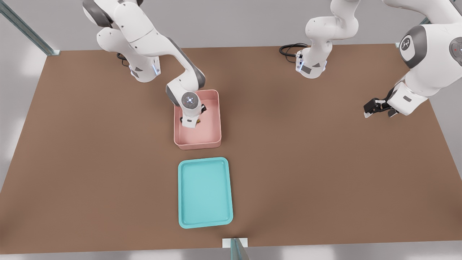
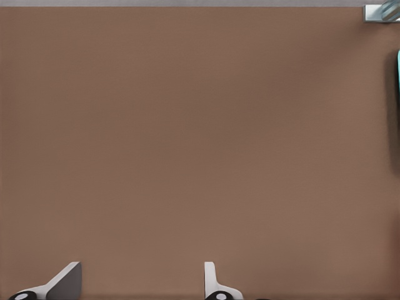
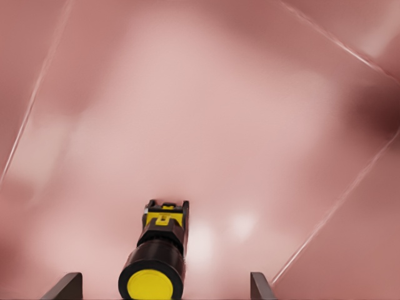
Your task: The left arm remains still, and the right arm places the button from the box into the tray
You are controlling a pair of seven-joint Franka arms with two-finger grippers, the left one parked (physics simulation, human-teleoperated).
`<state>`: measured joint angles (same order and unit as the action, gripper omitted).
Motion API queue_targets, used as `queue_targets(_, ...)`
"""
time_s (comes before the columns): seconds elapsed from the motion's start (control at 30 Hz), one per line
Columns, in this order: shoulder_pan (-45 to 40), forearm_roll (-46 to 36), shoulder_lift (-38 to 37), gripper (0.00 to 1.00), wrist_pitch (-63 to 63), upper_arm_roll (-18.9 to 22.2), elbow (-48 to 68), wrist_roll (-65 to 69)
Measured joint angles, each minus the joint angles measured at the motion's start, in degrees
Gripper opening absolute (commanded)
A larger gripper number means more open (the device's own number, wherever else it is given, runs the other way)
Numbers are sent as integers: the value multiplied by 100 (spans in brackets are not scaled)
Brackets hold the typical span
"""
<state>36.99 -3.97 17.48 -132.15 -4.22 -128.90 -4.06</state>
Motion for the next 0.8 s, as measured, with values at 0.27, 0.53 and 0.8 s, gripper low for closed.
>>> queue_targets(0.27,59,-16,214,98,-708,-8,-205,216)
queue_targets(0.53,57,-22,209,84,-879,-8,-314,354)
queue_targets(0.8,71,-24,218,72,-957,-8,-304,441)
